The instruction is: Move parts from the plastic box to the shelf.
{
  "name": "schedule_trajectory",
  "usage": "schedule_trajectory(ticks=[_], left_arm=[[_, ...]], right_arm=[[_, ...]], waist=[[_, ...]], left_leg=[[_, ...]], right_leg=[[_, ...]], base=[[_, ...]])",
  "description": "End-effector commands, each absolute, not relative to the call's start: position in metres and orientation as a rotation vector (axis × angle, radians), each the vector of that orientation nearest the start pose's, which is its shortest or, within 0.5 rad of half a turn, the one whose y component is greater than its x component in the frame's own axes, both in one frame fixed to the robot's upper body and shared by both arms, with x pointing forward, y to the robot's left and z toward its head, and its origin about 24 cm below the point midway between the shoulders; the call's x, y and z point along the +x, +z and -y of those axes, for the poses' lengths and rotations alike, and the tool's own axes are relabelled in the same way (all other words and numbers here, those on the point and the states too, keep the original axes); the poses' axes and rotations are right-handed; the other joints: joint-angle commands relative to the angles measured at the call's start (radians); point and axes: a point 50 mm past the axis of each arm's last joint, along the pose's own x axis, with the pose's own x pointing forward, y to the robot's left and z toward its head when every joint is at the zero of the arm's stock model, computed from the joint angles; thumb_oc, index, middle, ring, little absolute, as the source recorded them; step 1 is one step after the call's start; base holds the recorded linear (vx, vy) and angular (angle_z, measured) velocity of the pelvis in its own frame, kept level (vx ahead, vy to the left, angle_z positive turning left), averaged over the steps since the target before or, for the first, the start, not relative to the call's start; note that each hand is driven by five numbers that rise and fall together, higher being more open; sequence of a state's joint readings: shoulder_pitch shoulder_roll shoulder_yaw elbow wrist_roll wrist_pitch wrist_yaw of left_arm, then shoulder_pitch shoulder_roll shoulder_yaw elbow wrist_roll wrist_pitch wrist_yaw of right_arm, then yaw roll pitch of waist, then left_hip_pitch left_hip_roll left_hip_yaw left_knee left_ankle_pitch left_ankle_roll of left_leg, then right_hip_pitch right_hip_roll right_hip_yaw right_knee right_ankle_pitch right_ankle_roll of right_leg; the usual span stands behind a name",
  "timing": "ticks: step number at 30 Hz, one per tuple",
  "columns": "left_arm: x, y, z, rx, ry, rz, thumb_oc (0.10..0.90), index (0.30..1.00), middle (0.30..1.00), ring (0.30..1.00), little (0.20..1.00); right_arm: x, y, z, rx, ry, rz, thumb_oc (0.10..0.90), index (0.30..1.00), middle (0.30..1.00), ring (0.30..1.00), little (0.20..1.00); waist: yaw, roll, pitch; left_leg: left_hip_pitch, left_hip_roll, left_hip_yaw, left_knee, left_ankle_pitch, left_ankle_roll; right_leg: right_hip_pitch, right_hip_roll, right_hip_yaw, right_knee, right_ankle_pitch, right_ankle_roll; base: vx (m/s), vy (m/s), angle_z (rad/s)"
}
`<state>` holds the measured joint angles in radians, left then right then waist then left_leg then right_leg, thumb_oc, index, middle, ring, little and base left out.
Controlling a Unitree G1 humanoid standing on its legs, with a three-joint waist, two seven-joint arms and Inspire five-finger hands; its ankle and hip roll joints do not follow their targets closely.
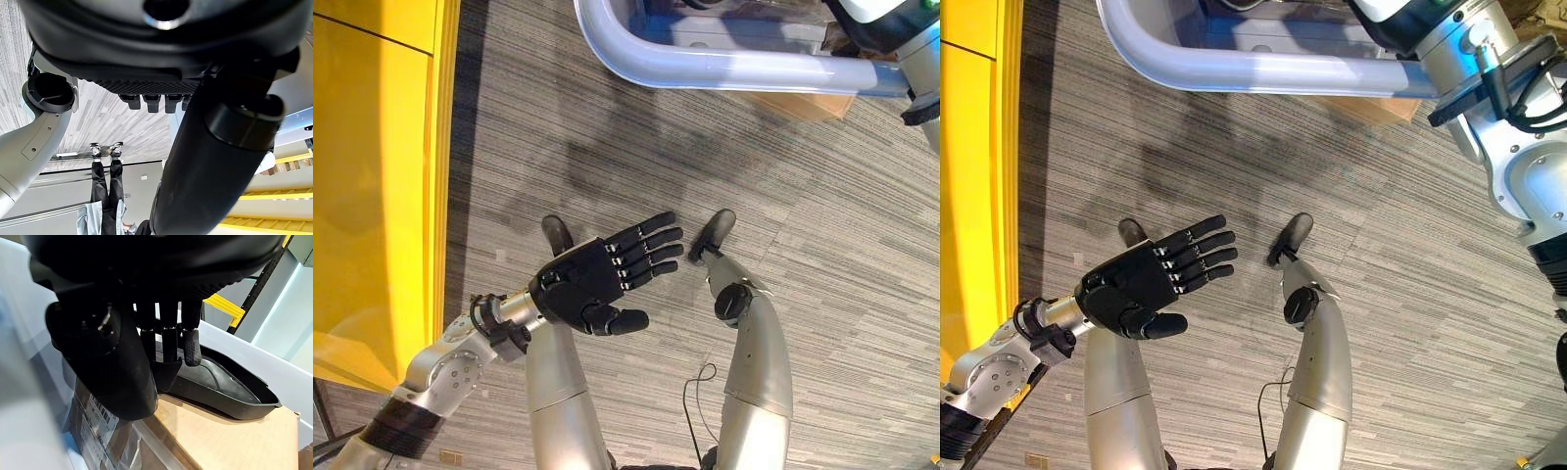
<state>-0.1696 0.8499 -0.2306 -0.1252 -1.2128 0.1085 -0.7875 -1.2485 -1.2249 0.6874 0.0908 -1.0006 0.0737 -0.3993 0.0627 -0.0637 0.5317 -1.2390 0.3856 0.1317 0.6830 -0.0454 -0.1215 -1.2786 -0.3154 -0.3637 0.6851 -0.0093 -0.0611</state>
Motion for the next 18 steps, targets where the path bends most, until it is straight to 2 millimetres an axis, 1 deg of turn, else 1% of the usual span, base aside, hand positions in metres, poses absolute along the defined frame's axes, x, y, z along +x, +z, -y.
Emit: schedule_trajectory(ticks=[1, 6, 7, 10, 11, 12, 14, 16, 18], left_arm=[[0.225, 0.138, -0.168, -0.463, -1.273, 0.125, 0.900, 1.000, 1.000, 1.000, 1.000], [0.226, 0.138, -0.167, -0.459, -1.272, 0.139, 0.900, 1.000, 1.000, 1.000, 1.000], [0.225, 0.137, -0.167, -0.462, -1.275, 0.144, 0.900, 1.000, 1.000, 1.000, 1.000], [0.224, 0.137, -0.166, -0.464, -1.276, 0.155, 0.900, 1.000, 1.000, 1.000, 1.000], [0.223, 0.136, -0.167, -0.464, -1.278, 0.161, 0.900, 1.000, 1.000, 1.000, 1.000], [0.223, 0.137, -0.167, -0.463, -1.279, 0.163, 0.900, 1.000, 1.000, 1.000, 1.000], [0.220, 0.136, -0.165, -0.465, -1.282, 0.174, 0.900, 1.000, 1.000, 1.000, 1.000], [0.219, 0.136, -0.164, -0.469, -1.283, 0.179, 0.900, 1.000, 1.000, 1.000, 1.000], [0.217, 0.134, -0.162, -0.464, -1.274, 0.192, 0.900, 1.000, 1.000, 1.000, 1.000]], right_arm=[[0.296, 0.394, 0.183, -2.133, -0.722, 1.261, 0.400, 0.300, 0.300, 0.300, 0.300], [0.300, 0.391, 0.186, -2.081, -0.714, 1.256, 0.400, 0.300, 0.300, 0.300, 0.300], [0.301, 0.387, 0.189, -2.048, -0.703, 1.256, 0.400, 0.300, 0.300, 0.300, 0.300], [0.301, 0.383, 0.192, -1.984, -0.700, 1.250, 0.400, 0.300, 0.300, 0.300, 0.300], [0.301, 0.380, 0.197, -1.926, -0.699, 1.244, 0.400, 0.300, 0.300, 0.300, 0.300], [0.301, 0.380, 0.198, -1.909, -0.699, 1.245, 0.400, 0.300, 0.300, 0.300, 0.300], [0.300, 0.372, 0.204, -1.817, -0.693, 1.244, 0.400, 0.300, 0.300, 0.300, 0.300], [0.300, 0.369, 0.204, -1.789, -0.688, 1.246, 0.400, 0.300, 0.300, 0.300, 0.300], [0.298, 0.357, 0.204, -1.774, -0.649, 1.269, 0.400, 0.300, 0.300, 0.300, 0.300]], waist=[[0.041, 0.035, -0.012], [0.043, 0.040, -0.012], [0.043, 0.042, -0.012], [0.042, 0.042, -0.012], [0.040, 0.042, -0.012], [0.039, 0.042, -0.012], [0.033, 0.041, -0.012], [0.031, 0.041, -0.012], [0.027, 0.039, -0.012]], left_leg=[[-0.006, 0.055, -0.141, -0.053, 0.023, -0.060], [-0.001, 0.055, -0.141, -0.061, 0.028, -0.062], [0.008, 0.057, -0.137, -0.067, 0.030, -0.063], [0.032, 0.061, -0.130, -0.078, 0.035, -0.065], [0.054, 0.066, -0.120, -0.089, 0.037, -0.065], [0.062, 0.067, -0.117, -0.093, 0.038, -0.065], [0.111, 0.077, -0.098, -0.118, 0.045, -0.068], [0.132, 0.080, -0.092, -0.129, 0.047, -0.069], [0.202, 0.089, -0.070, -0.170, 0.056, -0.073]], right_leg=[[0.063, -0.041, -0.013, 0.055, -0.065, 0.175], [0.069, -0.038, -0.012, 0.048, -0.065, 0.174], [0.079, -0.036, -0.011, 0.044, -0.067, 0.172], [0.103, -0.031, -0.012, 0.032, -0.068, 0.170], [0.123, -0.028, -0.011, 0.024, -0.068, 0.169], [0.129, -0.027, -0.010, 0.022, -0.068, 0.169], [0.172, -0.021, -0.007, 0.006, -0.070, 0.167], [0.190, -0.018, -0.004, -0.002, -0.071, 0.166], [0.250, -0.011, 0.005, -0.028, -0.070, 0.166]], base=[[0.00, 0.000, 0.00], [0.00, 0.007, 0.00], [-0.03, 0.044, 0.02], [-0.03, 0.045, 0.01], [-0.04, 0.047, 0.02], [-0.05, 0.062, 0.02], [-0.05, 0.072, -0.01], [-0.04, 0.075, -0.01], [-0.07, 0.119, -0.01]])
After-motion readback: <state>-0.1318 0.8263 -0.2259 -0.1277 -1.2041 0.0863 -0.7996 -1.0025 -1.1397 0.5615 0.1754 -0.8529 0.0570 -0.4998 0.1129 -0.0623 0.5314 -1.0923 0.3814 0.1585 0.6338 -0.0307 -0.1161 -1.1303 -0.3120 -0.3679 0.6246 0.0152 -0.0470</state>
